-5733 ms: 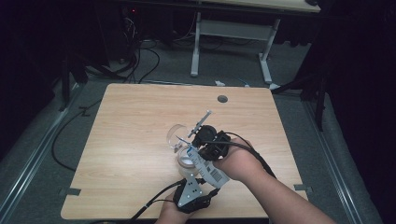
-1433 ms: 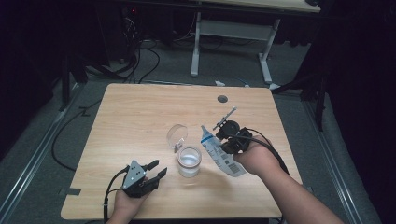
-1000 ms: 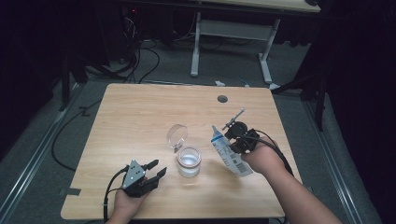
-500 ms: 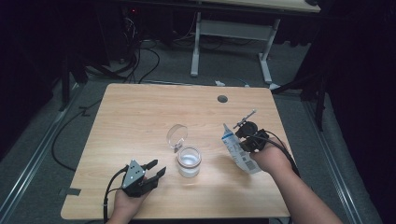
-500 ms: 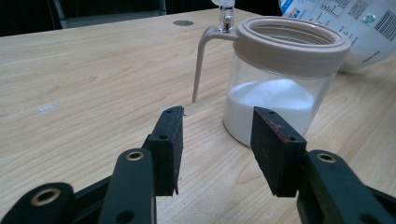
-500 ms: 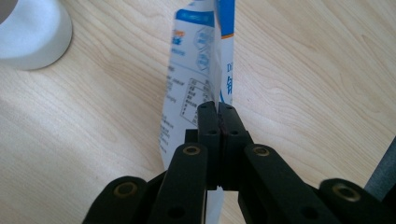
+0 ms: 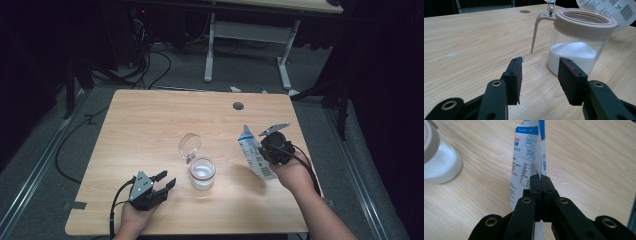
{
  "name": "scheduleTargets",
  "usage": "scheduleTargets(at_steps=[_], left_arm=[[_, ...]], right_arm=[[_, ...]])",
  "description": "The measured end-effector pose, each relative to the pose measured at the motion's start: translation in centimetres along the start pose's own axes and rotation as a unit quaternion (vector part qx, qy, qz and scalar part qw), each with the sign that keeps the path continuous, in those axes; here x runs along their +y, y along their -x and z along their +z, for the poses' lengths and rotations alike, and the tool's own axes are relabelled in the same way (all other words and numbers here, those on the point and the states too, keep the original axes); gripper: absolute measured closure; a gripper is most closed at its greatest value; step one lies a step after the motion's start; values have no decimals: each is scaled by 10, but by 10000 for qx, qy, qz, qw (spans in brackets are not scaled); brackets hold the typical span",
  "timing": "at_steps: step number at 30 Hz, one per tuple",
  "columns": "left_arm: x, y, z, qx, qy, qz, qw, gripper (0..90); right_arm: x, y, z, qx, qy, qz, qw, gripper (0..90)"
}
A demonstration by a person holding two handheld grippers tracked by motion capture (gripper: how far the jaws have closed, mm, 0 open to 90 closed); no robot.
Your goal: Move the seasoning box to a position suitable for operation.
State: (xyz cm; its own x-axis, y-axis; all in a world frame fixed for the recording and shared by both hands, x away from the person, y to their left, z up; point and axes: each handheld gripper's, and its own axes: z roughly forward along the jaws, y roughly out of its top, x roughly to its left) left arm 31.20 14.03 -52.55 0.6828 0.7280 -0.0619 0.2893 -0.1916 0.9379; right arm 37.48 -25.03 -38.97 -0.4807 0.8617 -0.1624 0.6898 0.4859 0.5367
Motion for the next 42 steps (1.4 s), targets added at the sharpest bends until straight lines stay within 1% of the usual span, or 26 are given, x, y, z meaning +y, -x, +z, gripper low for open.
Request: scheduleTargets(at_steps=[3, 4, 5, 7, 8, 10, 12, 17, 19, 21, 22, 23, 24, 25, 27, 28, 29, 31, 33, 35, 36, 38, 39, 41, 42], left_arm=[[0, -1, -1, -17, 39, 33, 10000, 552], [0, -1, -2, -11, 40, 33, 10000, 553], [0, -1, -2, -11, 29, 31, 10000, 554], [1, -3, -2, 4, 2, 23, 10000, 559], [1, -4, -2, 13, -19, 32, 10000, 560], [2, -5, -3, 88, -26, 95, 9999, 563], [2, -7, -4, 146, -33, 122, 9998, 564], [0, -15, -4, 257, -99, 33, 9996, 563], [-1, -18, -5, 306, -113, 4, 9995, 562], [-1, -22, -6, 338, -94, -59, 9994, 558], [-1, -24, -7, 351, -83, -88, 9993, 557], [-1, -24, -7, 351, -83, -88, 9993, 557], [-2, -26, -8, 380, -82, -110, 9992, 557], [-2, -29, -10, 421, -77, -156, 9990, 556], [-3, -31, -12, 465, -76, -198, 9987, 556], [-3, -31, -12, 465, -76, -198, 9987, 556], [-4, -34, -14, 482, -46, -259, 9985, 556], [-5, -36, -15, 473, -15, -306, 9984, 555], [-6, -37, -16, 521, 5, -314, 9981, 554], [-6, -37, -16, 519, 18, -317, 9981, 554], [-6, -37, -16, 477, 20, -312, 9984, 554], [-7, -35, -15, 476, 0, -254, 9985, 554], [-7, -35, -15, 476, 0, -254, 9985, 554], [-7, -33, -16, 492, 8, -257, 9985, 553], [-7, -33, -16, 502, 15, -243, 9984, 554]], right_arm=[[-6, 0, -1, -51, 145, 57, 9999, 900], [-8, 0, -1, -12, 232, 139, 9996, 900], [-10, 0, 0, 18, 274, 168, 9995, 900], [-15, 0, 0, -6, 380, 193, 9991, 900], [-18, 0, 0, 6, 434, 263, 9987, 900], [-23, 1, 0, -21, 542, 315, 9980, 900], [-29, 1, 1, 12, 641, 396, 9972, 900], [-43, 2, 0, 21, 986, 518, 9938, 900], [-47, 3, 1, 60, 1121, 592, 9919, 900], [-54, 6, 1, 96, 1297, 712, 9889, 900], [-56, 6, 0, 85, 1365, 729, 9879, 900], [-56, 6, 0, 85, 1365, 729, 9879, 900], [-59, 7, 0, 86, 1432, 752, 9868, 900], [-65, 7, 0, 121, 1602, 798, 9838, 900], [-69, 7, 0, 126, 1739, 830, 9812, 900], [-72, 8, 1, 162, 1821, 872, 9793, 900], [-75, 8, 2, 193, 1903, 909, 9773, 900], [-81, 10, 5, 263, 2062, 1013, 9729, 900], [-86, 10, 8, 276, 2241, 1062, 9684, 900], [-91, 11, 10, 332, 2422, 1100, 9634, 900], [-92, 10, 12, 339, 2498, 1098, 9614, 900], [-95, 10, 15, 365, 2656, 1110, 9570, 900], [-95, 10, 15, 365, 2656, 1110, 9570, 900], [-97, 10, 19, 326, 2809, 1091, 9530, 900], [-98, 11, 21, 343, 2881, 1127, 9503, 900]])
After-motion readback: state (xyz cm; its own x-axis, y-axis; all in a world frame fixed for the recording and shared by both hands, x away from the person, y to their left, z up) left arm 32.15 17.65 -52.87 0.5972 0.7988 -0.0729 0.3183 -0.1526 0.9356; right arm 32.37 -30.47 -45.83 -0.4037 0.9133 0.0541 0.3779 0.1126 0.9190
